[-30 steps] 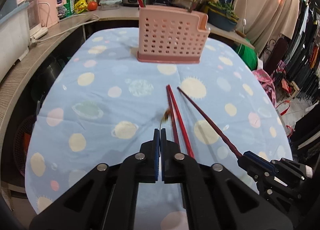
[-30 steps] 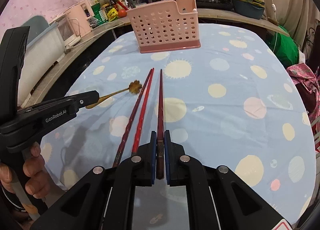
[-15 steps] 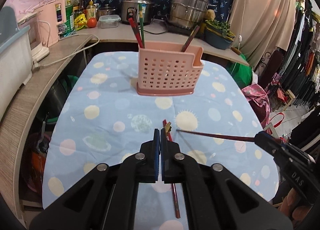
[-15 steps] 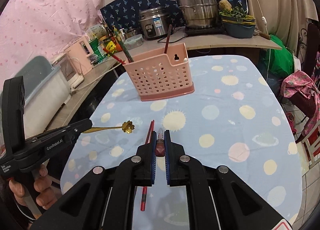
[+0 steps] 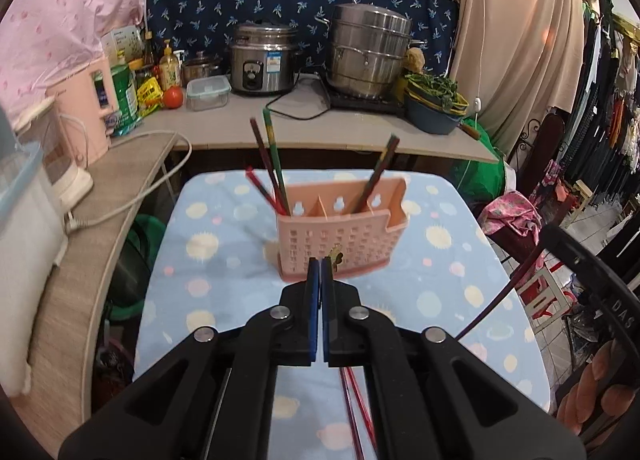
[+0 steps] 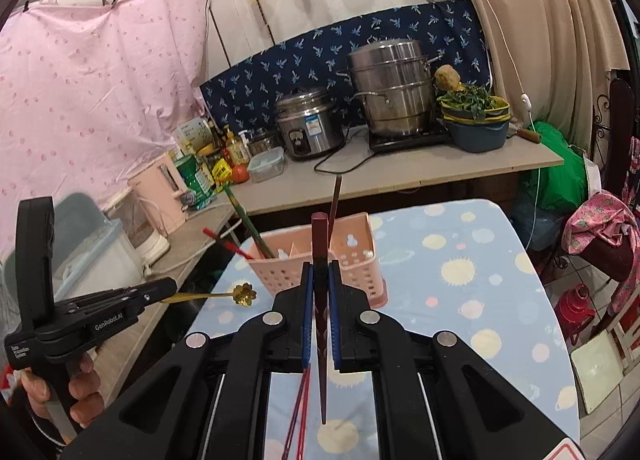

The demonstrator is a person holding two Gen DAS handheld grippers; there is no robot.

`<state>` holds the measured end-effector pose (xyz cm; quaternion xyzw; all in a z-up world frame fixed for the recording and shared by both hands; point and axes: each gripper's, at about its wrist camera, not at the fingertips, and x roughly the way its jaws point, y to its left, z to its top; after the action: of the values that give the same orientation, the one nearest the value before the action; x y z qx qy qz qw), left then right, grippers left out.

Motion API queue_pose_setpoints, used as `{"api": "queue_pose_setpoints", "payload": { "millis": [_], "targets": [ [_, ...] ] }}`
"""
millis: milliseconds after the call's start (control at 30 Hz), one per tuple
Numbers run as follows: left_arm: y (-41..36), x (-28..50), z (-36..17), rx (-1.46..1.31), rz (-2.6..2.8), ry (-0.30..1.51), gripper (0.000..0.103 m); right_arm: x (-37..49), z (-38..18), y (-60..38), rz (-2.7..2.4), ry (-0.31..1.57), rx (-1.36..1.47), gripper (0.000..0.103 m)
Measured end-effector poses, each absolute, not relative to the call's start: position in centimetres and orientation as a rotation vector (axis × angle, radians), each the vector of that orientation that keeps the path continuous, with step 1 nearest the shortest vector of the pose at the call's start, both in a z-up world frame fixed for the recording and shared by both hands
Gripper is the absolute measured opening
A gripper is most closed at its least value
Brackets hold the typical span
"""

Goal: Organize utensils
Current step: 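Lift the spoon and chopstick with both tools and carry them over the caddy, then lower the spoon and chopstick into the caddy and open both tools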

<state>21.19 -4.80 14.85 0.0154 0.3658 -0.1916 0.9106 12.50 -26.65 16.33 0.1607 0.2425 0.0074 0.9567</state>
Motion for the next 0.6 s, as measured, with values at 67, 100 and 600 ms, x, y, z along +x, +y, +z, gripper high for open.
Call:
{"api": "queue_pose_setpoints", "payload": {
  "millis": [67,100,600],
  "targets": [
    [-5.4,22.9,15.9,0.044,-0.391,0.744,0.000,13.7,17.7,-27.3,0.009,0.450,0.344,0.007],
    [-5.8,23.9,16.5,0.054,-0.380,0.737,0.000,14.4,18.4,-27.7,0.006,0.429,0.355,0.007],
    [-9.6,32.6,13.1,0.184,-0.286,0.845,0.001,26.1,19.8,-28.6,-0.022,0.352,0.419,0.007]
  ]
}}
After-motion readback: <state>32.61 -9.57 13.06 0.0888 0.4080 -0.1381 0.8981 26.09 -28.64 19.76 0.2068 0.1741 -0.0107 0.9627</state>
